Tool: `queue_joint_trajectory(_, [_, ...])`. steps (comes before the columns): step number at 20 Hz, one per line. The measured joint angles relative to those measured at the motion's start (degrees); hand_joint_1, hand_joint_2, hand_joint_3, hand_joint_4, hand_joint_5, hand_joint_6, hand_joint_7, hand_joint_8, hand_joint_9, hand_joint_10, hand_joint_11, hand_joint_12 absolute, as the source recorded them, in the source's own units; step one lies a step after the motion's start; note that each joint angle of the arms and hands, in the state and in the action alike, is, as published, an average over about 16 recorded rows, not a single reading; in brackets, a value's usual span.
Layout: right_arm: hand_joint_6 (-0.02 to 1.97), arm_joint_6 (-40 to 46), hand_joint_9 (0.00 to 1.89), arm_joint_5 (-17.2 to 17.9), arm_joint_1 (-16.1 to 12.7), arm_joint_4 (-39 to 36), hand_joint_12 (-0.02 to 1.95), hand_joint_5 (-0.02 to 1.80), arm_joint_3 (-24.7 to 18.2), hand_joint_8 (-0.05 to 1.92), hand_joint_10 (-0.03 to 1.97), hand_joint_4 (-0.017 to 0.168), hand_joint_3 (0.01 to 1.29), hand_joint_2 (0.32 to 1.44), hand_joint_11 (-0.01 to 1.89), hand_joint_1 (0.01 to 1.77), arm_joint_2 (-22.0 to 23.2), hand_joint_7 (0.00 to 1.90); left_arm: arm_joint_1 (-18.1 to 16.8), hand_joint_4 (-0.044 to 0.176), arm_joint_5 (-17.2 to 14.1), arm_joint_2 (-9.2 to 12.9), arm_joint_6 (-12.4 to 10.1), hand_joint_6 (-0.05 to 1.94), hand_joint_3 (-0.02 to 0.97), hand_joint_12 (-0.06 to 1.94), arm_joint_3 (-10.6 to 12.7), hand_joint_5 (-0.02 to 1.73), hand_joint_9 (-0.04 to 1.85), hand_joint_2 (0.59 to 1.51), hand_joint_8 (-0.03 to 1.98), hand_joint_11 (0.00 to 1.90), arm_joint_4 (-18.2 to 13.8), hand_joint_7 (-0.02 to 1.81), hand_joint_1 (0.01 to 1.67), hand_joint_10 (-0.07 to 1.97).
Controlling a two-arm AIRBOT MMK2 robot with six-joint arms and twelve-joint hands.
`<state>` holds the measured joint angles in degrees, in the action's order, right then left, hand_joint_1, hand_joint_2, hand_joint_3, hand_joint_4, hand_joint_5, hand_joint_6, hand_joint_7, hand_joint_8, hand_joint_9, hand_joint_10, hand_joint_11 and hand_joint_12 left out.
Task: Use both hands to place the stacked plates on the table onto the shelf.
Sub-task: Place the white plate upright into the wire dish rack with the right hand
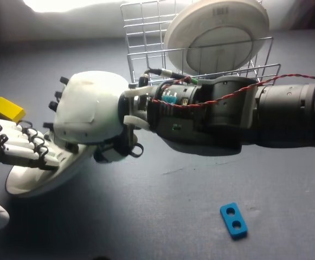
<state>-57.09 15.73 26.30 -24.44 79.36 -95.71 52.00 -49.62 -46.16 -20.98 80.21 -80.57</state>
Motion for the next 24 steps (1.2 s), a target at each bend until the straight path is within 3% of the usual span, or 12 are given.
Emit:
queue_joint_trajectory(8, [0.58, 0.01, 1.15, -0.19, -1.50, 0.59, 1.18, 0.98, 0.19, 0.63, 0.51, 0.008, 0.01, 0.97, 0.76, 1.22, 0.43, 1.14, -5.61, -0.003, -2.91, 2.66, -1.34, 0.01, 0.017, 0.16, -0.29, 0.12, 0.09, 1.078, 0.00, 0.02, -2.69, 0.12, 0.02, 0.02])
queue_joint_trajectory(16, [0.66, 0.01, 1.20, -0.59, -3.21, 3.44, 1.20, 1.02, -1.66, 0.67, 0.33, 0.019, 0.01, 0.97, 0.75, 1.23, 2.00, 1.14, -8.93, -0.003, -4.19, 4.72, -2.61, 0.01, 0.018, 0.16, -0.05, 0.12, 0.09, 1.084, 0.00, 0.02, -5.15, 0.13, 0.02, 0.02])
queue_joint_trajectory(24, [0.82, 0.01, 1.22, -1.28, -5.15, 6.72, 1.21, 1.02, -6.07, 0.73, 0.26, 0.020, 0.01, 0.98, 0.76, 1.23, 4.85, 1.13, -9.76, -0.003, -4.82, 5.61, -2.88, 0.01, 0.017, 0.14, 0.43, 0.11, 0.09, 1.086, 0.00, 0.02, -5.98, 0.12, 0.02, 0.02])
